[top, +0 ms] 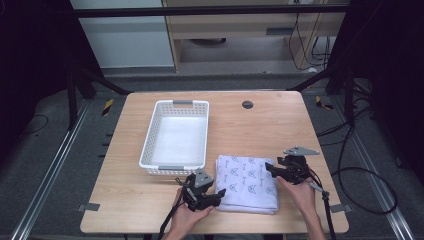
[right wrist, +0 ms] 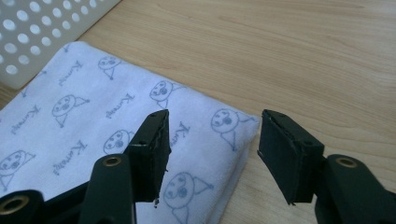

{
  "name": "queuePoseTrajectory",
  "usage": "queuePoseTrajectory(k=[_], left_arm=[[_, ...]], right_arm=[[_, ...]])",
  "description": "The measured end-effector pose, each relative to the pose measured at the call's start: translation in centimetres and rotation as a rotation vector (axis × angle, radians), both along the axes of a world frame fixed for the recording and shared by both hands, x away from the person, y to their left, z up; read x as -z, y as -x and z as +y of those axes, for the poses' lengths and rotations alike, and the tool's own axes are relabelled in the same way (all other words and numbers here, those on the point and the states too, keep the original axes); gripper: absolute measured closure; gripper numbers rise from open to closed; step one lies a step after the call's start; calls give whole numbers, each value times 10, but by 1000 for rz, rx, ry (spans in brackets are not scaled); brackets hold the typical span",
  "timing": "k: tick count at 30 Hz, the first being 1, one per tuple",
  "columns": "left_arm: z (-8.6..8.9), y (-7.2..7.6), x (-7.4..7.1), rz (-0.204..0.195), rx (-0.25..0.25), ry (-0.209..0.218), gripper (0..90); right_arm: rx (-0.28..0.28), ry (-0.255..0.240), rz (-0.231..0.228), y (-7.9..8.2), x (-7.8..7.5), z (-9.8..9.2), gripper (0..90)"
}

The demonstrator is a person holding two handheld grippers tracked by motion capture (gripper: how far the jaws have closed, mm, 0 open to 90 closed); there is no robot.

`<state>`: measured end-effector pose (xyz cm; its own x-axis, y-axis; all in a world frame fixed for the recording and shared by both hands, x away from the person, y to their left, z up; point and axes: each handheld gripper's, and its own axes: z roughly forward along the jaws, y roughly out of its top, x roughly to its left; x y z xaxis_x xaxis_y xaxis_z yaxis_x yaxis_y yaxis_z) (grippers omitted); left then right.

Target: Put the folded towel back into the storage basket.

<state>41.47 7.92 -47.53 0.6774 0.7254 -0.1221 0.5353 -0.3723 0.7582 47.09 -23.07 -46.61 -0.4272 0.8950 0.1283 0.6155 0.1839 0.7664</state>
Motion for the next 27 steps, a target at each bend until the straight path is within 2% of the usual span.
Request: queuePoseTrajectory(k=[4, 6, 16, 27], left_arm=[[-5, -2, 5, 11, 6, -12, 443], [-8, -3, 8, 15, 6, -25, 442], [-7, -5, 17, 37, 2, -23, 427], [-9, -7, 21, 71, -5, -22, 417]], right_arm=[[-7, 7, 21, -3, 4, 3, 456], [-14, 28, 40, -6, 9, 7, 460], [-13, 55, 67, -10, 18, 8, 482], [-6, 25, 106, -13, 24, 6, 516]])
